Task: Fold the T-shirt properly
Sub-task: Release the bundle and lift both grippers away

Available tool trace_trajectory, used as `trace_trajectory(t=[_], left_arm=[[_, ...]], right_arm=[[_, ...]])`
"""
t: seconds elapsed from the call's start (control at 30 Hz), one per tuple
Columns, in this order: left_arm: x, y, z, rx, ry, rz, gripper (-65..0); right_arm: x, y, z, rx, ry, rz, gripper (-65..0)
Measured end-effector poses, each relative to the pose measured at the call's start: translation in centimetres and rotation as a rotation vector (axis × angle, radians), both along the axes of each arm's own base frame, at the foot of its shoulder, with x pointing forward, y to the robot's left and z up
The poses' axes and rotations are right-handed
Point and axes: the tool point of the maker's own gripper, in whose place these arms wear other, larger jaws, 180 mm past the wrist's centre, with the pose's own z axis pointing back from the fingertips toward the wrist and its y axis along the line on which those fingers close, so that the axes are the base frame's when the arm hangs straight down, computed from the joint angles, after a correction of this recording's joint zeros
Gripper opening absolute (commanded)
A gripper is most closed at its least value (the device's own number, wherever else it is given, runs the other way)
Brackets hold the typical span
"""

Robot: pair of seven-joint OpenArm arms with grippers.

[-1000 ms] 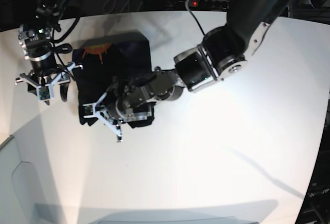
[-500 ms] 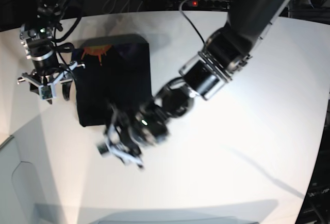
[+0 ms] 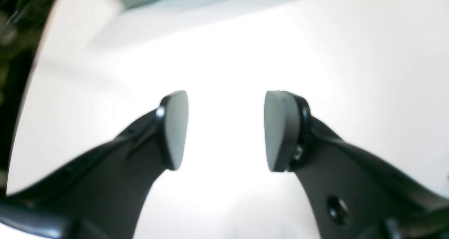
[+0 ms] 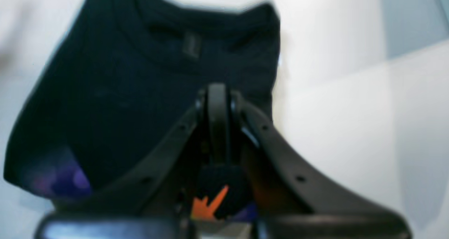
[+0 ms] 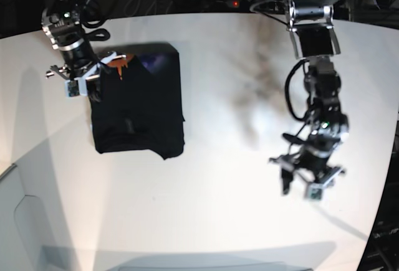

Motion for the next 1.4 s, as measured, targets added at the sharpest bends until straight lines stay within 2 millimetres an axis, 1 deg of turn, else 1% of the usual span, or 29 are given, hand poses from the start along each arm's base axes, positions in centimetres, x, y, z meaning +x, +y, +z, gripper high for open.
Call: trace_trajectory(t=[0.03,0.13,0.17,0.23,0.3,0.43,0.53,0.6,0.67,0.73,0.8,0.83,0.87,0.93,0.97,1.0,1.1,1.17,1.23,1.4], left_arm=[[-1.0,1.2,-0.8,-0.006,0.018,0.029,-32.0],[-4.9,5.2,-4.5,-0.013,0.114,0.137,-32.0],[-6.0,6.3,-5.3,-0.015,0.136,0.169,-32.0],[-7.6,7.8,-6.2,-0.013,0.162,0.212,-32.0],[-8.3,8.7,-6.5,-0.016,0.167,0.237,-32.0],[-9.5,9.3,-6.8,-0.023,0.173,0.258,-32.0],[-10.0,9.5,-6.3,-0.007,0.164,0.264,-32.0],[-10.3,9.4,-5.9,0.004,0.157,0.259,-32.0],[-10.4,9.2,-5.6,0.007,0.147,0.254,-32.0],[-10.6,9.1,-5.3,0.011,0.141,0.25,-32.0],[-10.9,9.2,-5.5,0.019,0.15,0.251,-32.0],[-11.0,9.2,-5.5,0.02,0.151,0.251,-32.0],[-11.0,9.2,-5.6,0.021,0.155,0.251,-32.0],[-11.1,9.1,-5.7,0.019,0.158,0.251,-32.0],[-11.2,9.1,-5.8,0.018,0.16,0.251,-32.0],[-11.3,9.0,-5.9,0.015,0.16,0.249,-32.0],[-11.7,9.1,-6.3,0.019,0.175,0.252,-32.0],[-12.2,9.2,-6.6,0.022,0.185,0.249,-32.0],[-12.7,9.2,-7.1,0.025,0.203,0.25,-32.0],[-13.9,9.3,-8.0,0.032,0.234,0.25,-32.0]], right_arm=[[0.0,0.0,-0.2,0.007,0.001,-0.001,-65.0],[-0.5,0.2,-1.4,0.035,0.03,-0.003,-65.0],[-0.8,0.2,-2.1,0.039,0.052,-0.006,-65.0],[-1.4,0.3,-3.7,0.056,0.099,-0.008,-65.0],[-1.8,0.5,-4.8,0.081,0.124,-0.012,-65.0],[-2.2,0.7,-7.0,0.121,0.164,-0.012,-65.0],[-1.2,0.3,-7.9,0.149,0.165,-0.016,-65.0],[-0.6,0.3,-8.0,0.15,0.165,-0.011,-65.0],[-0.6,0.0,-7.5,0.118,0.167,-0.003,-65.0],[-0.7,-0.3,-5.7,0.094,0.122,0.0,-65.0],[-0.5,-0.2,-3.1,0.083,0.044,0.009,-65.0],[-0.2,0.3,-1.9,0.086,0.005,0.02,-65.0],[-0.1,1.2,-0.8,0.093,-0.023,0.037,-65.0],[-0.3,3.8,0.5,0.133,-0.056,0.087,-65.0],[-0.6,5.3,0.5,0.156,-0.052,0.123,-65.0],[-1.3,6.8,0.1,0.172,-0.03,0.161,-65.0],[-3.0,10.0,-1.3,0.211,0.039,0.245,-65.0],[-3.0,10.7,-1.9,0.231,0.051,0.257,-65.0],[-2.9,10.9,-2.6,0.243,0.064,0.255,-65.0],[-3.3,11.4,-5.0,0.282,0.115,0.253,-65.0]])
